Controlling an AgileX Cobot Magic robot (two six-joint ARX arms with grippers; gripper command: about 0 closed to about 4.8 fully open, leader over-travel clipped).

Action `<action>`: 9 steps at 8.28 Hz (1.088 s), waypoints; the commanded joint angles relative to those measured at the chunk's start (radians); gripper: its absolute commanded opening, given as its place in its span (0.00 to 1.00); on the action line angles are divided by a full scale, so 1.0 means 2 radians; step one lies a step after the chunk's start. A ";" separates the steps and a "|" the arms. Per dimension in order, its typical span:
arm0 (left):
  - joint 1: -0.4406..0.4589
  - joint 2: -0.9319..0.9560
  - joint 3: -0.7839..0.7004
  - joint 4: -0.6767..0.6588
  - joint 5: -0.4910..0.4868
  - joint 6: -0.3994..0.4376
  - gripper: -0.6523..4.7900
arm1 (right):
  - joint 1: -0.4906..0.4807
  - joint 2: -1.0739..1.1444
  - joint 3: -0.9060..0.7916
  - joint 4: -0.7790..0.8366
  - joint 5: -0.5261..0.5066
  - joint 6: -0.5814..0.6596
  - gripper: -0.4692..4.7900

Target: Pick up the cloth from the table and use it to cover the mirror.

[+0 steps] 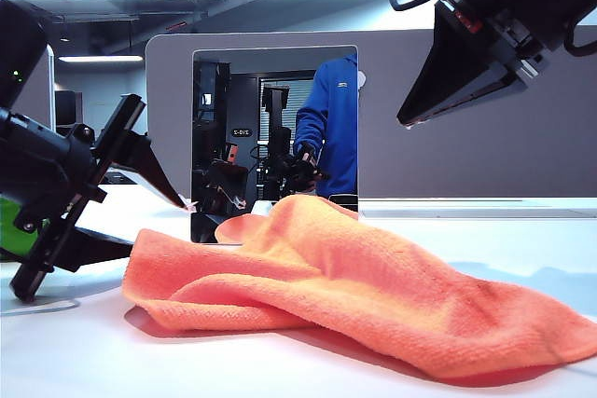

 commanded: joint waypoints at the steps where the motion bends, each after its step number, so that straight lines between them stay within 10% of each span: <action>1: 0.000 0.011 -0.004 -0.016 -0.032 0.000 0.37 | 0.000 0.000 0.001 0.007 -0.003 0.001 0.09; 3: 0.000 0.011 -0.004 -0.017 -0.037 0.000 0.11 | 0.000 0.000 0.001 0.006 -0.003 0.001 0.09; 9: -0.015 -0.002 -0.005 0.157 0.054 0.072 0.11 | 0.000 -0.001 0.001 0.042 0.022 -0.016 0.09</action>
